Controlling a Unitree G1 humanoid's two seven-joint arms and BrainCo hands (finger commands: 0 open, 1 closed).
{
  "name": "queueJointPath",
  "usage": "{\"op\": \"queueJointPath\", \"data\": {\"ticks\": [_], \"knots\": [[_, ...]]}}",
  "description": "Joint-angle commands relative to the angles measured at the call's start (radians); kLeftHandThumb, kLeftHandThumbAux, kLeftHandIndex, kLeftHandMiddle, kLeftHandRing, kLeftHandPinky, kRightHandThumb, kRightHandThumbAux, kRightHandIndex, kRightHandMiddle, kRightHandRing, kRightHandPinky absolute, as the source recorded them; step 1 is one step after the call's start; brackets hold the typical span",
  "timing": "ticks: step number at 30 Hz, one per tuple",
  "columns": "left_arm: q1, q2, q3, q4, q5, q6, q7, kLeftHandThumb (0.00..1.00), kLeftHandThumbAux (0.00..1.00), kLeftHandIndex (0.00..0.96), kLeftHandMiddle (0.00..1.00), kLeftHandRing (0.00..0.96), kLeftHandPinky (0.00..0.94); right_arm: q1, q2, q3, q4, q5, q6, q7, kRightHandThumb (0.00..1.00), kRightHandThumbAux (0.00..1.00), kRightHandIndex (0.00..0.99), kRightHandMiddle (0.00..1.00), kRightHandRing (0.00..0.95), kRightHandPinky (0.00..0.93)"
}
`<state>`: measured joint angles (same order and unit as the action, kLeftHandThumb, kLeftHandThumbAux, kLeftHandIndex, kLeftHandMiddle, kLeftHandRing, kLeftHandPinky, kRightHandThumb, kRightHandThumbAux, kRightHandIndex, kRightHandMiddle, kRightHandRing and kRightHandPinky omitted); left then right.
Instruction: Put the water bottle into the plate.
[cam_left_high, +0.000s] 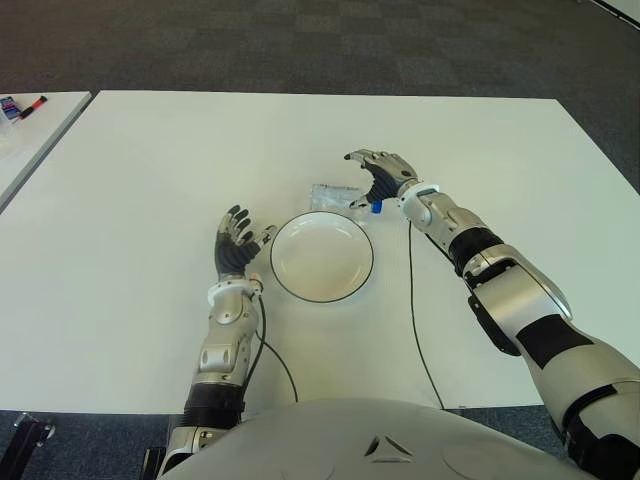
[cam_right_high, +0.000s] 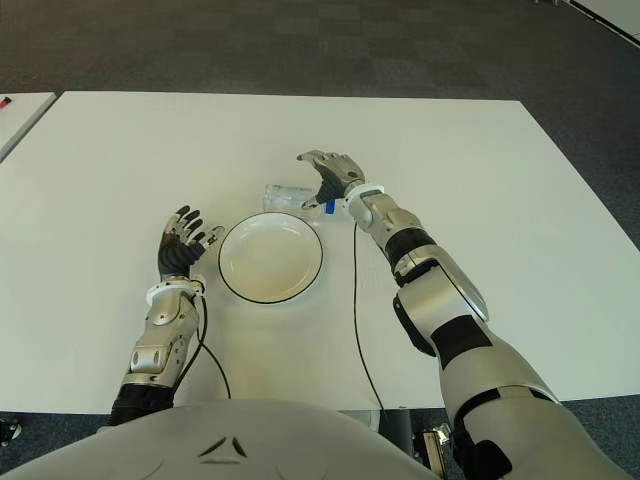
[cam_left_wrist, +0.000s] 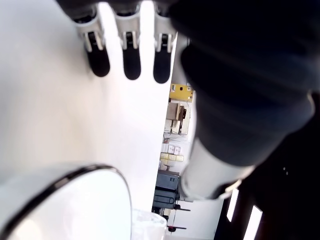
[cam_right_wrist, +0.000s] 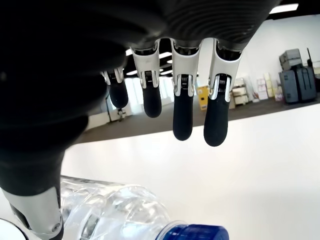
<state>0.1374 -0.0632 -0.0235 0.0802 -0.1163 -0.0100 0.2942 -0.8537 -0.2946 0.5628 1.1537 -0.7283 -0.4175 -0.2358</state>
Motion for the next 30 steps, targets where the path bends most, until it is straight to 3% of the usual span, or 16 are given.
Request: {"op": "queueJointPath", "data": {"ticks": [1,30], "knots": [[-0.006,-0.053,-0.003,0.008,0.004,0.012,-0.008,0.074,0.948,0.145,0.175,0.156,0.176,0.016,-0.007,-0.009,-0.010,0.013,0.002,0.015,1.000,0.730,0.117,0.145,0.246,0.420],[-0.011,-0.048,-0.006,0.013,0.012,0.007,-0.012,0.056,0.956,0.146,0.183,0.159,0.169,0.040,-0.028,-0.027,-0.057,0.030,0.017,0.098,1.000,0.731,0.047,0.074,0.183,0.420]]}}
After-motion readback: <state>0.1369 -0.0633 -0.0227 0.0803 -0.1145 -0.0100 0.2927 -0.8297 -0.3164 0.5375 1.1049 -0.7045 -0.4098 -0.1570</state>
